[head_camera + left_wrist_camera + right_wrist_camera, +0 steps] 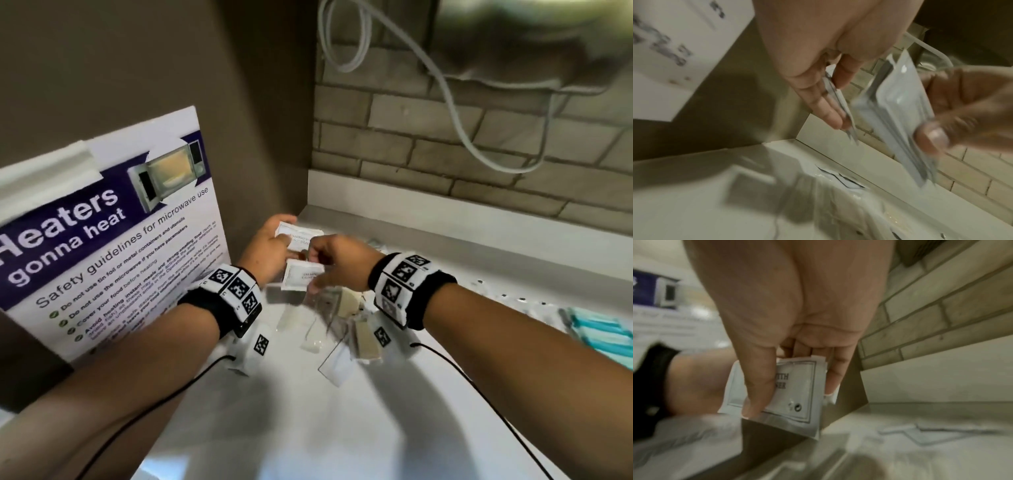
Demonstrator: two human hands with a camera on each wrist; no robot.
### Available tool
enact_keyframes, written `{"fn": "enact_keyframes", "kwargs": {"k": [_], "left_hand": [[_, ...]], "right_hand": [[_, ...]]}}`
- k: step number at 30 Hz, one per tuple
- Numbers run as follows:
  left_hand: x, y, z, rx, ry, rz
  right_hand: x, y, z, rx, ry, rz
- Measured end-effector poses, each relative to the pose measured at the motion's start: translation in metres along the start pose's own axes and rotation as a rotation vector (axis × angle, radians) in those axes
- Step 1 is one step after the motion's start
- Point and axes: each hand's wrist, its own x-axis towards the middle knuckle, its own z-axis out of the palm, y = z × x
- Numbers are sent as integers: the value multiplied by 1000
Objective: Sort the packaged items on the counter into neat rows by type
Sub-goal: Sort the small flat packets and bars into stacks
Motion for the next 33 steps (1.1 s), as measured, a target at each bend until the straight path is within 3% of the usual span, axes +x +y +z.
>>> {"fn": "enact_keyframes", "kwargs": {"k": [8, 11, 14, 17, 22, 26, 28, 33], "left_hand": [[0, 33, 34, -188, -214, -12], [2, 32, 41, -65, -353, 19], [8, 23, 48, 34, -402, 42], [16, 15, 50, 129, -384, 57], [24, 10, 39, 176, -198, 124], [30, 13, 30, 110, -165, 154], [28, 12, 30, 132, -196, 161], [17, 2, 32, 144, -244, 155]], "right_hand": [[-2, 31, -56, -5, 200, 150], [-4, 39, -59, 20, 304, 150], [-3, 45, -52, 39, 328, 160], [-5, 49, -44, 49, 263, 195], [-17, 66, -28, -10, 184, 396], [-37, 67, -3, -123, -244, 545], [-46, 60, 11, -197, -355, 529], [-55, 43, 14, -197, -335, 461]]}}
